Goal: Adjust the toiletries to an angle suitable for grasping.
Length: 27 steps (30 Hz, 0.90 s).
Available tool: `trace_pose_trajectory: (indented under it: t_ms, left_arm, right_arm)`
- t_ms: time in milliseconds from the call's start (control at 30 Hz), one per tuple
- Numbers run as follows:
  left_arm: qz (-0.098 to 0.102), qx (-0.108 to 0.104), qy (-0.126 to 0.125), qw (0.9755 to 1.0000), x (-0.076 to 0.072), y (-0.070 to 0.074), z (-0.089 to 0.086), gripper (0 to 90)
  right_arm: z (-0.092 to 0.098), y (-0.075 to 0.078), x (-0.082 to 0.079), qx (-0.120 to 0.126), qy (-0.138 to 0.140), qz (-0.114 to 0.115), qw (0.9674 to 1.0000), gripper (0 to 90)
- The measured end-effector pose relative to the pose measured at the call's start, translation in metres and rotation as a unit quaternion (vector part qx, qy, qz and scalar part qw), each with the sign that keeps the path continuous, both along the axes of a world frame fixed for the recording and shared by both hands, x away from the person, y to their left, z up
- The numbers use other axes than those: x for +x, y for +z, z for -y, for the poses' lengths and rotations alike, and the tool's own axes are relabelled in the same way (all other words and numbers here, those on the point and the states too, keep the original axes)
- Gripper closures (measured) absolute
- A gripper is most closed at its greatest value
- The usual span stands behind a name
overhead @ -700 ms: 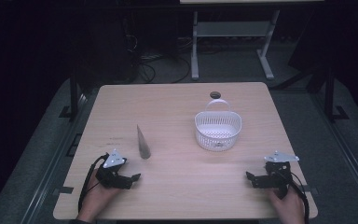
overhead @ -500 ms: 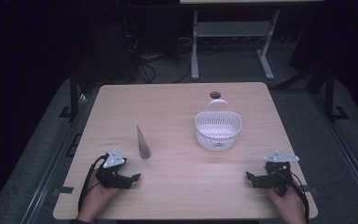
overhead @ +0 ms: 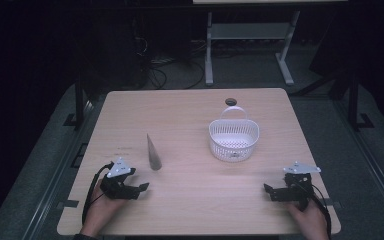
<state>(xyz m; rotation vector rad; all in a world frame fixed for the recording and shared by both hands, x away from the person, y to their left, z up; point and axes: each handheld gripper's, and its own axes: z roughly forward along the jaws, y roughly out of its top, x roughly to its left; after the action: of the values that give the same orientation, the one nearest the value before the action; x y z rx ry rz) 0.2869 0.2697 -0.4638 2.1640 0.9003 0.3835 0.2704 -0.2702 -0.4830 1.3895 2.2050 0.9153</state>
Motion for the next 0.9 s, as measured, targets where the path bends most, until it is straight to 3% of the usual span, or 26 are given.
trace_pose_trajectory:
  t_ms: [233,567,600,633,833,900]
  left_arm:
    - [0.003,-0.020,-0.006,0.9998,-0.001,0.011,-0.007,36.5]
    - [0.015,-0.045,-0.018,0.9987,-0.001,0.029,-0.014,66.5]
    - [0.014,-0.047,-0.019,0.9986,0.000,0.031,-0.014,66.5]
    - [0.014,-0.052,-0.022,0.9983,0.001,0.034,-0.014,72.9]
    - [0.011,-0.053,-0.035,0.9979,0.003,0.041,-0.010,89.4]
    - [0.012,-0.052,-0.037,0.9979,0.004,0.044,-0.009,89.6]
  right_arm:
    - [0.000,0.000,0.000,0.000,0.000,0.000,1.0000,0.0]
    - [0.000,0.000,0.000,0.000,0.000,0.000,1.0000,0.0]
    - [0.000,0.000,0.000,0.000,0.000,0.000,1.0000,0.0]
    - [0.000,0.000,0.000,0.000,0.000,0.000,1.0000,0.0]
    - [0.000,0.000,0.000,0.000,0.000,0.000,1.0000,0.0]
    - [0.000,0.000,0.000,0.000,0.000,0.000,1.0000,0.0]
